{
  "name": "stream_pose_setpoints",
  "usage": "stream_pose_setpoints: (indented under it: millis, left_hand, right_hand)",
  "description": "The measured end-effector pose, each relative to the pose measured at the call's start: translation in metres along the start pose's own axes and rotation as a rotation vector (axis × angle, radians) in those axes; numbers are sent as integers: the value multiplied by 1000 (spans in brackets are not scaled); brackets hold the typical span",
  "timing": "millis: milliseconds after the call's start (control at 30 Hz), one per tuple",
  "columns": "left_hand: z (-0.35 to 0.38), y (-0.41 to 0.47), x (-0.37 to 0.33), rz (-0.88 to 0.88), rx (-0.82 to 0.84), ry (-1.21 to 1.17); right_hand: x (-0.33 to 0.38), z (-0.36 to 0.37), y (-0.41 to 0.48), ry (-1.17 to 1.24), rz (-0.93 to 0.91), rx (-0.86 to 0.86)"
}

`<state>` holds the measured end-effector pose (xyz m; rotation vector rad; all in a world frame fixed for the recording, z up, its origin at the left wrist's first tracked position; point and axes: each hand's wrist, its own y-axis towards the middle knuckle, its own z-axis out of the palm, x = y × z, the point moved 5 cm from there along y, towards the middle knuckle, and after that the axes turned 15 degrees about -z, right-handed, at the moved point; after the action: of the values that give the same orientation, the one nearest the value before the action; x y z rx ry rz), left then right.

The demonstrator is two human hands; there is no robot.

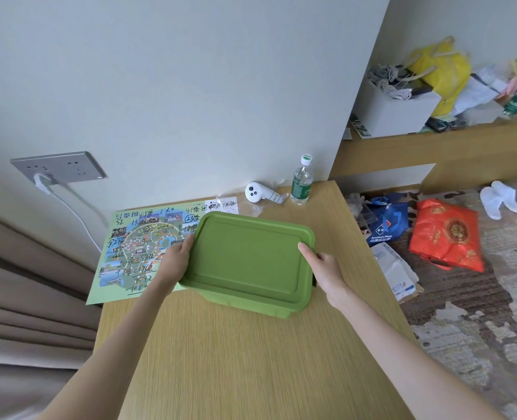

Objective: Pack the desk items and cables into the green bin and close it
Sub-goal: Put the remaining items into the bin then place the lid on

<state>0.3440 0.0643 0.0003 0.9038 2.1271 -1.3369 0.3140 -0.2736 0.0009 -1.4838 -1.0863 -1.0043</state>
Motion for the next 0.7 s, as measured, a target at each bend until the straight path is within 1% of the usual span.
stream_pose_setpoints:
  millis: [100,267,467,567,700]
  left_hand:
    - [-22,2,-6,29,-43,-84]
    - [-79,13,-13,61,-198,-170]
    - [-149,35,8,11,-359,-241]
    - [-176,52,23,-33,-412,-269]
    - [-204,77,35,-79,-461,-318]
  right_hand:
    - [22,18,18,-16,-39,33]
    - [52,65,47,-42,-108,104]
    - [89,142,78,-205,-238,257]
    - [96,177,96,-268,-242,303]
    - [104,218,125,-317,-230,316]
